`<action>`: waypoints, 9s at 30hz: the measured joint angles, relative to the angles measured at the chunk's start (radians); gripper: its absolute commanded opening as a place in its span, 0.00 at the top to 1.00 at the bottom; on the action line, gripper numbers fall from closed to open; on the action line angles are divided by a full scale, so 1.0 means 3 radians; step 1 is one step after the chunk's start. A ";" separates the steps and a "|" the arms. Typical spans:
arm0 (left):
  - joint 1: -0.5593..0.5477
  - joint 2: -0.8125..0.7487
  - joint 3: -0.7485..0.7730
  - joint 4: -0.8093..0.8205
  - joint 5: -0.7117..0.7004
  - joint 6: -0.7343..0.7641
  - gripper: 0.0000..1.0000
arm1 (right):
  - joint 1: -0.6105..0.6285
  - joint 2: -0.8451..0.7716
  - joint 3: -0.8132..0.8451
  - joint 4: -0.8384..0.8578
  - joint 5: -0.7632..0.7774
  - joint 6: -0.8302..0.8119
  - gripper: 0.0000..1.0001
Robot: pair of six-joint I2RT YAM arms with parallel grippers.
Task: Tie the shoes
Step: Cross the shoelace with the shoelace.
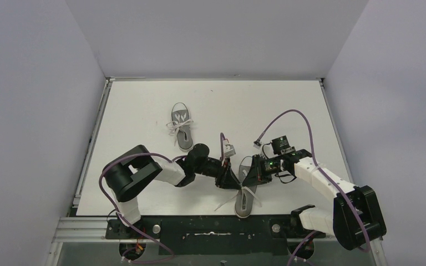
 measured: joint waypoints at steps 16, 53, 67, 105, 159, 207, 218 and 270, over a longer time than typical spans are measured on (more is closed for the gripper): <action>0.0006 0.0211 0.0058 -0.0031 0.0023 -0.0052 0.99 | 0.0000 -0.0125 0.0023 -0.0126 0.0024 -0.0015 0.72; 0.0097 0.0156 0.0081 -0.0104 -0.0027 -0.0149 1.00 | 0.0088 0.0230 0.0354 -0.0173 -0.0005 -0.0238 1.00; 0.0112 0.0159 0.0123 -0.0006 -0.0023 -0.0557 1.00 | 0.0359 0.0067 0.0238 0.0130 0.0123 0.0174 1.00; -0.0024 0.0221 0.0121 -0.0018 -0.0148 -0.0453 1.00 | -0.0070 0.0174 0.0515 -0.0669 0.0333 -0.0240 0.86; -0.0024 0.0221 0.0136 -0.0074 -0.0029 -0.0429 1.00 | 0.0210 0.0270 0.0326 -0.0263 0.0295 -0.0086 0.86; -0.0015 0.0188 0.0123 -0.0069 -0.0083 -0.0430 0.82 | 0.0347 0.0086 0.0397 -0.0479 0.0566 -0.0088 1.00; 0.0116 -0.0038 -0.0089 0.0050 -0.0046 -0.0427 0.93 | 0.0347 -0.0020 0.0493 -0.0725 0.0759 -0.0112 1.00; -0.0009 -0.0120 -0.0027 -0.0280 -0.0028 -0.0439 1.00 | 0.1134 -0.0519 0.0173 -0.0970 0.1389 0.0401 1.00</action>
